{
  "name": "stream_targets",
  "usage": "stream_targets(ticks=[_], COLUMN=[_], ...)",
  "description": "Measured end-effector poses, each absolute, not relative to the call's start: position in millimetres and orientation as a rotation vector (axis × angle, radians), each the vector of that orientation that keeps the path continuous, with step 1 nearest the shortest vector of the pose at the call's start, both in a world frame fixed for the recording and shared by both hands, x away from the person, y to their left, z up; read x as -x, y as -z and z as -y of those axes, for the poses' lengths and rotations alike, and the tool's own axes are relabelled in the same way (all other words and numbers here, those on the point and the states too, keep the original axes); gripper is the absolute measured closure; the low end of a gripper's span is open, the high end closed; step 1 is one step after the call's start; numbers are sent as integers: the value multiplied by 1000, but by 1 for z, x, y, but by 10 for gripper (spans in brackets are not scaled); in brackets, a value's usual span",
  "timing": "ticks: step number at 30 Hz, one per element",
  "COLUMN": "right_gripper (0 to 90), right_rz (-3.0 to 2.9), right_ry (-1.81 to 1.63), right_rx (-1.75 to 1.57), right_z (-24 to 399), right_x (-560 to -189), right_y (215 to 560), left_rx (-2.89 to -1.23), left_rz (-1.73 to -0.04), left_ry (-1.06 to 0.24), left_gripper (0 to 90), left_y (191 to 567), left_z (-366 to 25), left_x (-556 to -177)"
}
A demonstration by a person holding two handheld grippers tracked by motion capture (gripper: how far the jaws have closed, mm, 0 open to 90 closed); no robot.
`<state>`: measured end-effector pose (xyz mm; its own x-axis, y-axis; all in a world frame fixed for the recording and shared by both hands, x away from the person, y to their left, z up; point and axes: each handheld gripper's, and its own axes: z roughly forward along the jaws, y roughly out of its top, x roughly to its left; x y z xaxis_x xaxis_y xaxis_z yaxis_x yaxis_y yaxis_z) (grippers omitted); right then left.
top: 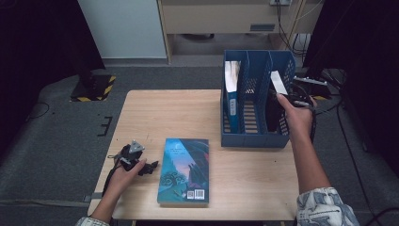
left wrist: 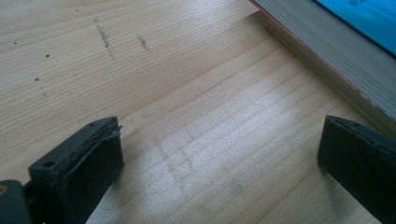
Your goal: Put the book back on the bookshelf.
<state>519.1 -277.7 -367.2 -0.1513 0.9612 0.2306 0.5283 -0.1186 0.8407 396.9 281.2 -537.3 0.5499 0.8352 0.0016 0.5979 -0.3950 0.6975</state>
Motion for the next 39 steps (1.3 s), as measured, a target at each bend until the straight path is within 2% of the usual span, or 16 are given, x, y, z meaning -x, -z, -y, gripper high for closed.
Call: stream_targets(ticks=[6,20,39], right_gripper=[71,73,110], right_rz=[-1694,-1730,-1823], right_ry=[-1223,-1283,-1228], right_rx=[-1636,-1603,-1480], right_z=[279,275,244], right_x=[-508,-461,-432], right_y=[367,391,408], left_rx=[-2134,-2138,-2138], left_rz=[-1147,-1147,-1145], left_ry=[-468,-468,-467], left_gripper=[0,0,0], left_y=[537,537,537], left_z=[-281,-281,-281], left_x=[-397,-397,-397])
